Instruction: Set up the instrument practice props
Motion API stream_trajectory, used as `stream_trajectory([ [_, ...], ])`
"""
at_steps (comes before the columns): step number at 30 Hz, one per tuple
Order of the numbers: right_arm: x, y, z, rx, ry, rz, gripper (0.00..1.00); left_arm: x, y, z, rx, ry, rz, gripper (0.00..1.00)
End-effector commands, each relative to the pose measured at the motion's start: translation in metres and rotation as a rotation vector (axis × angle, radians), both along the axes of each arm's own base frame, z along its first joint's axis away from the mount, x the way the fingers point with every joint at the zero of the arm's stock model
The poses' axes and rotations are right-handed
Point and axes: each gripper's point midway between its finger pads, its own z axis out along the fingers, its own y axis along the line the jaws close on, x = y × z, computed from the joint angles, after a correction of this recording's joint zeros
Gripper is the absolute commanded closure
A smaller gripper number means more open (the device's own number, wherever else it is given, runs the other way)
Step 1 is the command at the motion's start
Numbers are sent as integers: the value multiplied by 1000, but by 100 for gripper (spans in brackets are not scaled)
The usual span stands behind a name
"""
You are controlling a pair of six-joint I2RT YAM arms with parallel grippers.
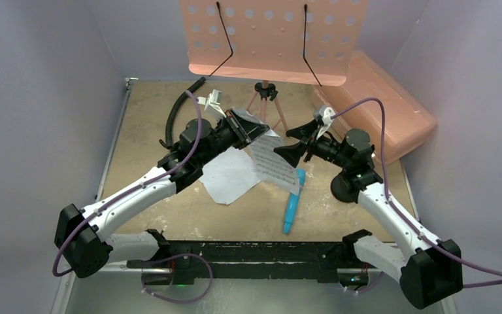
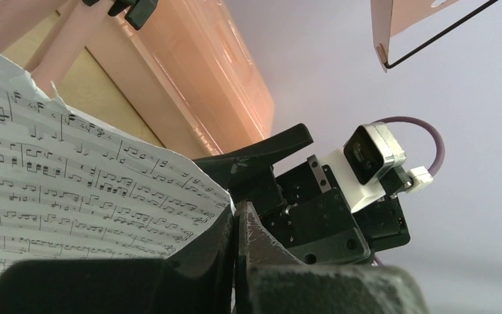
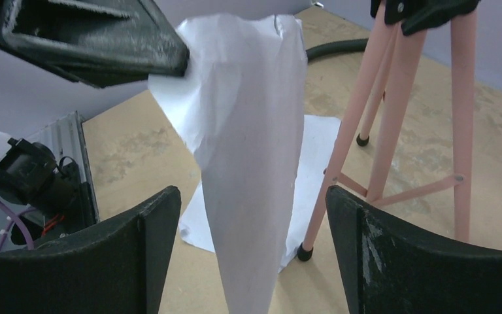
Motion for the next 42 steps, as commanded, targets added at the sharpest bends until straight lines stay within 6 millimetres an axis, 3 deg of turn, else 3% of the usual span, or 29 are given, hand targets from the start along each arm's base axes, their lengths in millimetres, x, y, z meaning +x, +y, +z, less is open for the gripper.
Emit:
stream_trajectory([
  [1,7,10,46,38,-152,15,19,-4,-6,30,-76,-39,-38,100],
  [8,15,16,44,31,-140,-12,41,-3,-12,22,-78,-15,-62,100],
  [14,16,11,43,10,-142,-37,82,-3,-13,27,-92,-31,-66,100],
  [17,9,11,44,7,-139,-19,100,-5,-9,30,-93,-47,-56,86],
  [21,-4,8,46,-10,-144,3,100,-5,8,29,-109,-73,15,42],
  [24,-16,7,51,-14,-153,31,100,-1,32,28,-133,-88,129,18],
  [25,-23,7,54,-17,-158,55,100,2,43,27,-138,-87,183,14],
  [30,-46,7,60,-46,-145,135,100,5,95,22,-123,-113,405,11],
  [35,-58,3,75,-33,-162,138,100,0,134,18,-18,-175,539,11],
  [42,-60,1,82,-34,-174,131,100,-13,151,35,132,-350,549,10],
])
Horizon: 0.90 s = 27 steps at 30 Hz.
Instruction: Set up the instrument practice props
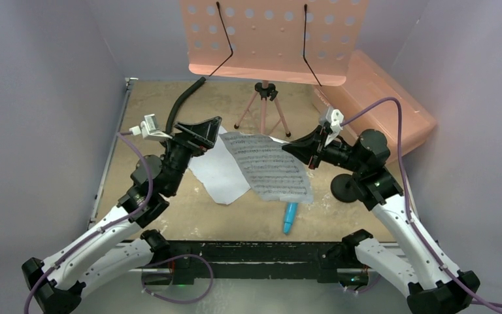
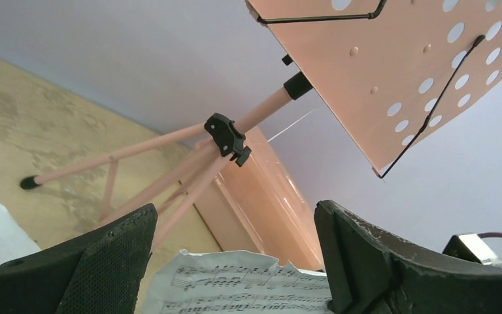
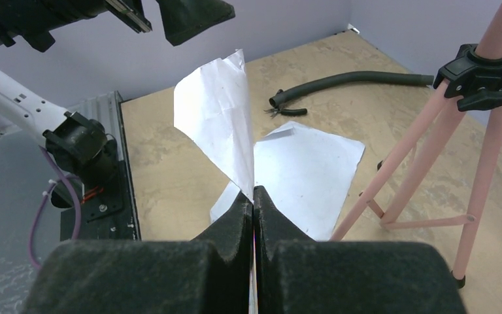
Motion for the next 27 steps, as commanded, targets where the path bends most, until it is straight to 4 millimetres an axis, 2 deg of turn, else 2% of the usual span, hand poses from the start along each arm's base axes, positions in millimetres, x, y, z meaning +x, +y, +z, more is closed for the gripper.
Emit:
stream_trajectory([
  [1,-6,0,21,5,-49,20,100,-2,10,8,212,-111,46,10],
  [5,-6,2,20,-5,-36,33,100,-15,-8,27,439,-289,-55,10],
  [9,-9,3,18,-23,-35,61,100,-29,-36,32,712,-473,-215,10],
  [12,-11,3,15,-36,-33,70,100,-39,-56,24,920,-587,-359,7],
  [15,-11,3,13,-50,-31,75,100,-46,-69,12,1053,-647,-492,5],
  [22,-14,2,13,-74,-41,85,100,-70,-97,-7,1152,-811,-755,7],
  [27,-18,2,13,-75,-36,106,100,-64,-115,-21,1142,-799,-833,14],
])
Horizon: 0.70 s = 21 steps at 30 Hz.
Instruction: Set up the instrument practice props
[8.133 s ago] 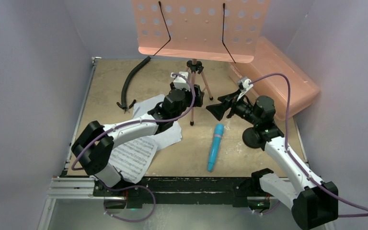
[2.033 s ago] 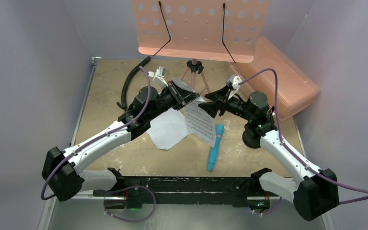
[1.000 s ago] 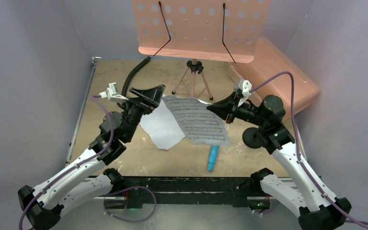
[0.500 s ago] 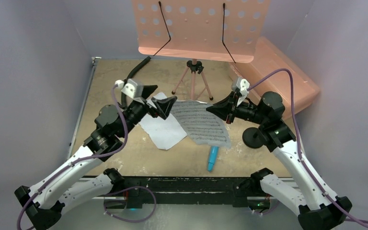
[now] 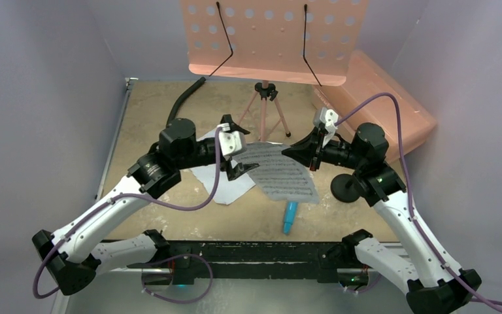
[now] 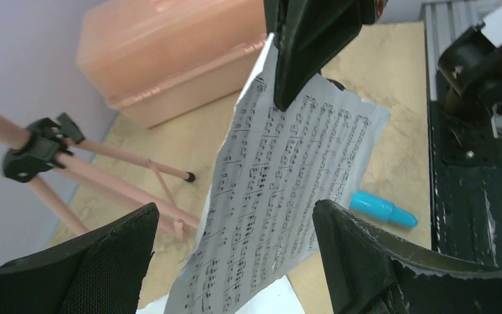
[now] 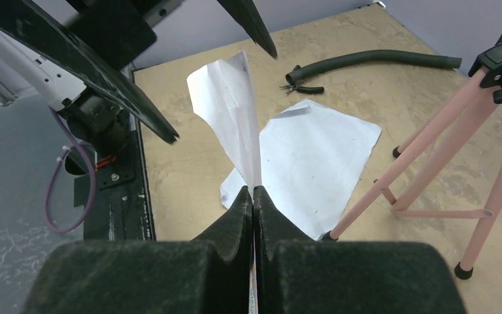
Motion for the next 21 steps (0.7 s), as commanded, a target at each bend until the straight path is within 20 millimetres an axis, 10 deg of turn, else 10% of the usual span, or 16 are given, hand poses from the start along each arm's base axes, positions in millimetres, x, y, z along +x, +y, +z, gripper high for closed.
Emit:
stream_trajectory([
  [1,-11,1,19,12,-54,51,100,-5,-17,5,20,-22,-108,14],
  [21,-11,0,22,-2,-84,48,100,12,-18,-2,24,-25,1,15],
])
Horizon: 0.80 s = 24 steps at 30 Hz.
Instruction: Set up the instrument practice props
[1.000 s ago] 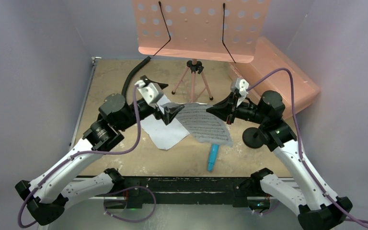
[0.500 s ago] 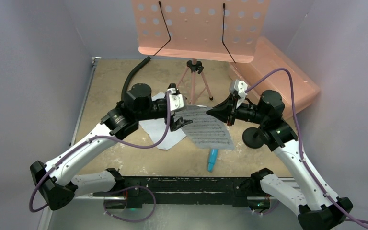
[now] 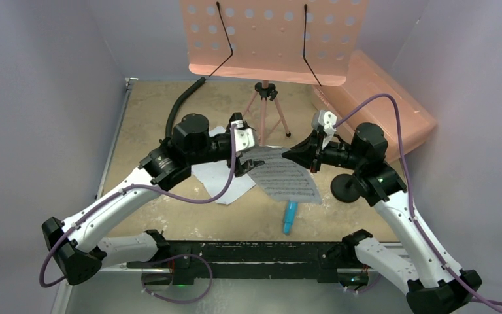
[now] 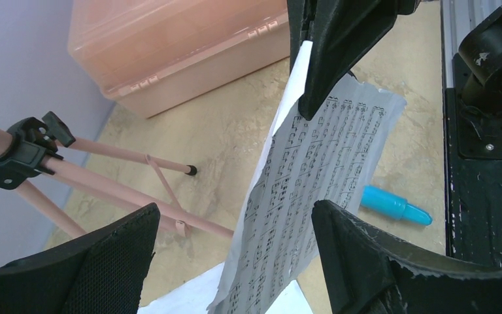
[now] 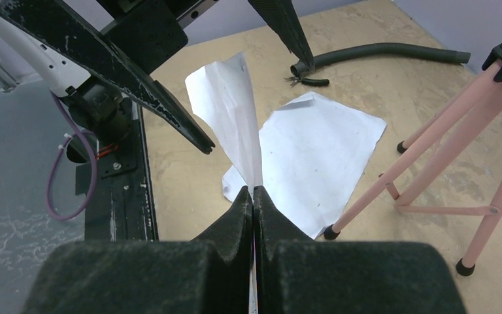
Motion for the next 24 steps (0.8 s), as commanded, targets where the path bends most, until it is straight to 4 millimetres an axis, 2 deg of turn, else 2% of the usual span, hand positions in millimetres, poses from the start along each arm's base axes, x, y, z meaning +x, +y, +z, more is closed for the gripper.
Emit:
stream_trajectory([
  [1,-6,-1,29,17,-86,21,100,-2,5,24,-84,-48,31,14],
  [7,-9,-6,38,22,-109,-13,100,17,27,14,-219,53,271,7],
  [9,-12,-7,43,42,-110,-18,100,21,33,20,-327,82,330,6],
  [13,-15,-9,74,156,-118,-53,100,20,47,22,-526,143,401,4],
  [16,-20,-10,98,244,-124,-63,100,15,57,21,-649,179,422,3],
  [20,-25,-13,126,328,-147,-66,100,-1,60,27,-762,200,351,2],
  [24,-27,-14,145,357,-157,-66,100,-12,62,35,-828,196,296,1],
])
